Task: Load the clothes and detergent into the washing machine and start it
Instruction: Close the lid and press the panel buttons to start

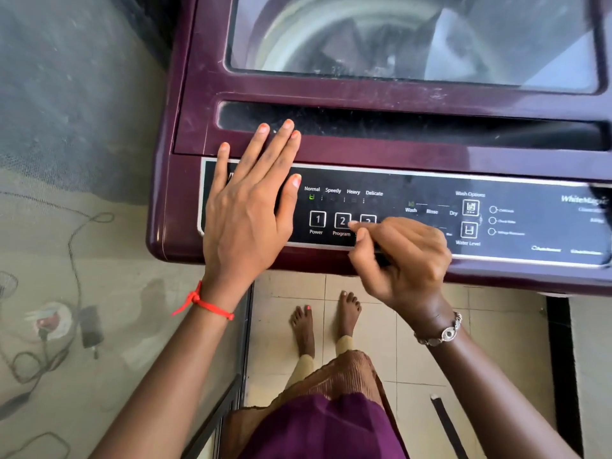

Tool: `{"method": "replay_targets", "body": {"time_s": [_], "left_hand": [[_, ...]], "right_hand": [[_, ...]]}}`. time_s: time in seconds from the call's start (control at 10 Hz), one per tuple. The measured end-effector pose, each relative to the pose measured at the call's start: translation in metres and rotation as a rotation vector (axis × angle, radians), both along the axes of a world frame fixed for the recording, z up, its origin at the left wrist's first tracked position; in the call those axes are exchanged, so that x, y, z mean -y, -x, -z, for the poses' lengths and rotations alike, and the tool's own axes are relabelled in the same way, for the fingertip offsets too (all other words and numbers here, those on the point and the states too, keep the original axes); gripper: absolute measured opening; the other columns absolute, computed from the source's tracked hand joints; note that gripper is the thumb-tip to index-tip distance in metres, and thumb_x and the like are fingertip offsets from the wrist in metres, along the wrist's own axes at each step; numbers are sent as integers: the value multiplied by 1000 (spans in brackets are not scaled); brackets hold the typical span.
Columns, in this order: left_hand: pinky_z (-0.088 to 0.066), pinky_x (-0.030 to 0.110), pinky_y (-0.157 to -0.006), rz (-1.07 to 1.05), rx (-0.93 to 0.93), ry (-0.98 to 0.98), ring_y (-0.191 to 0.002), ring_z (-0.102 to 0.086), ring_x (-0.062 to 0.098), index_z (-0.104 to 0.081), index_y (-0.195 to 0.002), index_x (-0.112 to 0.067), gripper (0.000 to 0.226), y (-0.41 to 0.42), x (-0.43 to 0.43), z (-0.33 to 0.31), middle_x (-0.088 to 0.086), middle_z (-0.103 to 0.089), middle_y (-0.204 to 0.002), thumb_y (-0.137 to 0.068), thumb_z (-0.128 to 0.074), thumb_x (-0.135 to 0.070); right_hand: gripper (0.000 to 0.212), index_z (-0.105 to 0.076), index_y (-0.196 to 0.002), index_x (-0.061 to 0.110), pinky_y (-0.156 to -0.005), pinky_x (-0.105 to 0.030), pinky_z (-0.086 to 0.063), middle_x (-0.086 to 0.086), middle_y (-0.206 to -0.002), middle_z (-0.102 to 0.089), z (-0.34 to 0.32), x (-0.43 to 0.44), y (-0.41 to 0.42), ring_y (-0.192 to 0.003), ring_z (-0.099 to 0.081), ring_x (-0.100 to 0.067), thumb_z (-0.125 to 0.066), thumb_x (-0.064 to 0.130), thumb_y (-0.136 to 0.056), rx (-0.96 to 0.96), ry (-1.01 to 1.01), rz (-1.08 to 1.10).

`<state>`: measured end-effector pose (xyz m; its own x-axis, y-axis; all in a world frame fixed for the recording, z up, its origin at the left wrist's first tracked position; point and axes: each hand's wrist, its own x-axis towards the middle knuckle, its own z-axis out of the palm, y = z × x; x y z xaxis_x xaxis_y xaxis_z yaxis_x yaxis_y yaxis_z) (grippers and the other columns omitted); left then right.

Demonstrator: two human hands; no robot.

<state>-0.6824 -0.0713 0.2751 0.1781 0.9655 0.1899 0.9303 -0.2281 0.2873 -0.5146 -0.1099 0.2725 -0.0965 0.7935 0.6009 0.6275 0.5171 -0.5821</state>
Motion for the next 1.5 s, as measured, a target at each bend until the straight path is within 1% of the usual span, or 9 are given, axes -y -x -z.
{"method": "replay_targets", "body": {"time_s": [0.1, 0.2, 0.4, 0.5, 0.7, 0.9, 1.1, 1.3, 1.5], "left_hand": [[-11, 41, -117, 6, 0, -1, -142, -23, 10, -35, -143, -22, 45, 0, 1, -1, -10, -32, -151, -99, -29, -31], [-11, 41, -117, 8, 0, 3, -142, -23, 11, -34, -143, -22, 45, -1, -1, 2, -10, -32, -151, -99, -29, -31], [-12, 42, -117, 13, -2, 4, -142, -24, 11, -35, -143, -22, 45, -2, -2, 4, -10, -32, -151, -100, -29, -31], [-12, 42, -117, 12, -3, 6, -142, -24, 11, -34, -143, -22, 45, 0, -2, 6, -10, -32, -150, -100, -29, -31], [-12, 41, -117, 15, -1, 1, -142, -23, 11, -35, -143, -22, 44, 1, -4, 9, -10, -32, -150, -100, -31, -30], [-13, 40, -117, 2, 38, -16, -141, -26, 11, -41, -140, -20, 42, 0, -5, 11, -10, -35, -148, -100, -34, -30], [-12, 37, -117, -1, 24, -29, -141, -26, 12, -40, -140, -19, 42, -3, -6, 10, -12, -31, -146, -101, -33, -30], [-8, 32, -116, -12, 18, -43, -140, -25, 10, -40, -140, -18, 42, -7, -8, 11, -14, -28, -145, -100, -32, -28], [-7, 29, -117, -16, 11, -46, -141, -26, 12, -40, -140, -17, 42, -12, -11, 10, -12, -30, -146, -101, -30, -30]], "right_hand": [[32, -61, -53, -7, -46, -10, -28, 3, -44, -32, -7, 1, -2, -43, -28, -9, -51, 2, -82, -174, 58, 106], [33, -62, -55, -10, -49, -4, -24, -4, -38, -33, -6, -1, -9, -43, -31, -18, -50, 3, -82, -273, 89, 196], [32, -59, -51, -8, -47, -13, -21, 0, -45, -28, -2, 3, -47, -46, -27, -16, -50, -1, -81, -140, 37, 338], [30, -59, -53, -7, -48, -11, -22, 2, -48, -29, 0, 2, -68, -47, -26, -10, -51, -2, -81, -42, 35, 382], [30, -57, -52, -10, -40, -29, -21, -10, -36, -35, 6, 0, -80, -32, -33, -23, -50, -4, -80, 50, 64, 413], [33, -48, -46, -8, -43, -27, -16, -5, -43, -22, 10, -3, -82, -35, -25, -25, -50, -5, -78, 97, 76, 437], [42, -28, -45, 8, -43, -30, -14, -1, -50, -15, 13, -7, -82, -44, -14, -22, -51, -7, -76, 165, 24, 389], [39, -31, -46, 7, -39, -26, -19, -2, -50, -16, 16, -12, -86, -42, -16, -24, -51, -4, -77, 271, -16, 388], [38, -27, -49, 10, -46, -31, -12, -2, -53, -14, 16, -15, -87, -48, -13, -23, -50, -2, -76, 308, -28, 431]]}}
